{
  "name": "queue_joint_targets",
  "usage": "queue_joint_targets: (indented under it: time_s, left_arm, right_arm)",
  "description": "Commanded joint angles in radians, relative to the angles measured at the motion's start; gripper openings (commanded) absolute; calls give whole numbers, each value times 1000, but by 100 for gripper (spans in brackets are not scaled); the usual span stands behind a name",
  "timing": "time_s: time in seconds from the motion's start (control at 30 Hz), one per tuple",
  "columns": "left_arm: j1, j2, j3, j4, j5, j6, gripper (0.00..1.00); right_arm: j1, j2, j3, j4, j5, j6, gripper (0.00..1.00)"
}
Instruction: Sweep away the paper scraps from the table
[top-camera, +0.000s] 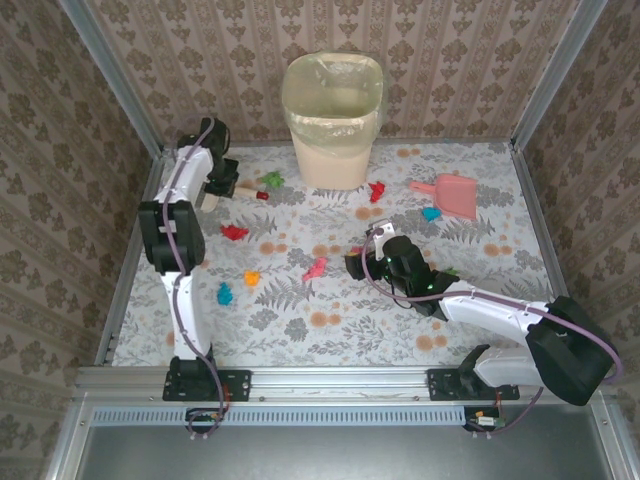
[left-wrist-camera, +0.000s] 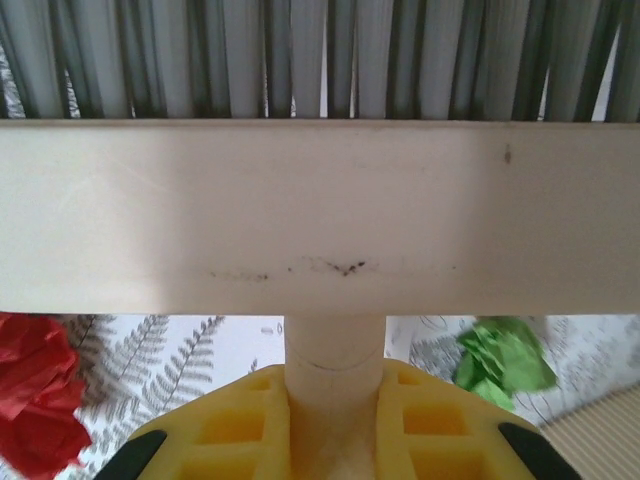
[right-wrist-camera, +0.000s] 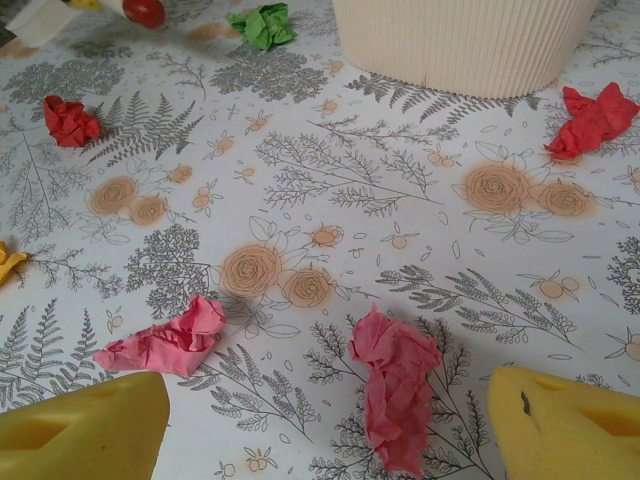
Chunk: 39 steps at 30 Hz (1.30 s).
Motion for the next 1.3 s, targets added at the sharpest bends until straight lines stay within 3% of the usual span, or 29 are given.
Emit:
queue_joint_targets:
  time_s: [0.0,0.3,0.57,0.7,0.83,1.03,1.13,1.27]
  left_arm:
    - [2,-102,-71,46,6,14,0]
    - [-22,-385,-349,188,120,21,0]
    - [-153,-678,-651,327,112,26,0]
    - [-223,-773,-726,314,78,12,0]
    - [-293,-823,-747,255,67,9,0]
    - [-358,-901,-866,284,96,-50,0]
    - [-397,-910,-893,261,107,-56,0]
    - [-449,-916,-943,278,118,-87,0]
  right_arm:
    - [6,-27,21,11,20,4,84]
    - [7,-59,3,35,-14,7,84]
    - [5,-104,-21,69,-79,26,84]
    - [6,-111,-21,79,-146,25,83]
    - [21,-125,-37,120,-185,-35,73]
    - [210,-148,-110,272,9,-342,74]
    - [296,-127,-131,351,91,-468,83]
    - [420,-54,-116,412,217,-648,84]
